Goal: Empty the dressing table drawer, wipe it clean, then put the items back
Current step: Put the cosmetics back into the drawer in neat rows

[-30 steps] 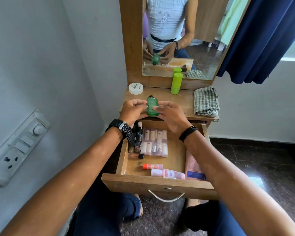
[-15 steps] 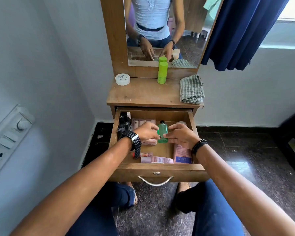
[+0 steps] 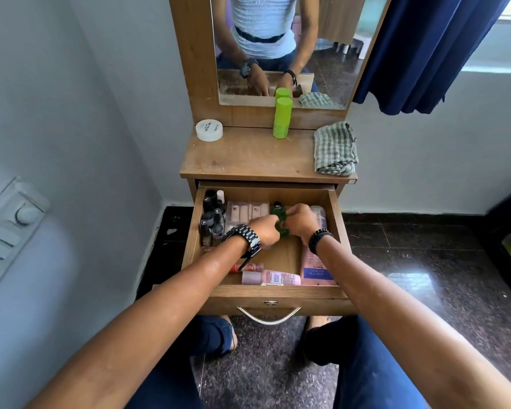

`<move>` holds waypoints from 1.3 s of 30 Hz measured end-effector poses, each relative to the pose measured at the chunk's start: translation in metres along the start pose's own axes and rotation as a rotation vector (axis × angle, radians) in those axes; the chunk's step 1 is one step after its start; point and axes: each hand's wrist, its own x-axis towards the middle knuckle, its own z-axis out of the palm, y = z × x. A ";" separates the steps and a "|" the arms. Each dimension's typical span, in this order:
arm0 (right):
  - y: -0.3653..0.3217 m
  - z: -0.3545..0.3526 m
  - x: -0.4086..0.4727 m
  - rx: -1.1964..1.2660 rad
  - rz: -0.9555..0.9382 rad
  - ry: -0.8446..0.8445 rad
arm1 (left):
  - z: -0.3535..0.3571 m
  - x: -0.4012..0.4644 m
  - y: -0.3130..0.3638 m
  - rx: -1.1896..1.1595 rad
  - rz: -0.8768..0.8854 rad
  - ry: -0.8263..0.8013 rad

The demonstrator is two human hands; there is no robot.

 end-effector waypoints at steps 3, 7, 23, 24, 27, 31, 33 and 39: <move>0.002 0.001 0.001 -0.053 -0.027 0.014 | 0.005 -0.003 0.003 0.102 0.017 0.015; 0.004 0.002 0.002 -0.051 -0.023 0.011 | 0.006 -0.006 0.006 0.184 0.044 0.037; -0.082 -0.067 -0.005 0.443 -0.388 -0.069 | -0.087 0.003 0.031 -0.271 0.244 0.402; -0.090 -0.070 0.002 0.418 -0.395 -0.026 | -0.096 0.010 0.035 -0.317 0.237 0.424; -0.106 -0.072 0.035 0.339 -0.376 0.117 | -0.121 0.035 0.044 -0.441 0.184 0.473; -0.119 -0.069 0.071 0.240 -0.323 0.192 | -0.142 0.064 0.052 -0.463 0.120 0.488; -0.122 -0.066 0.084 0.214 -0.320 0.183 | -0.147 0.075 0.053 -0.441 0.104 0.472; -0.122 -0.054 0.109 0.193 -0.394 0.055 | -0.146 0.101 0.051 -0.443 0.164 0.420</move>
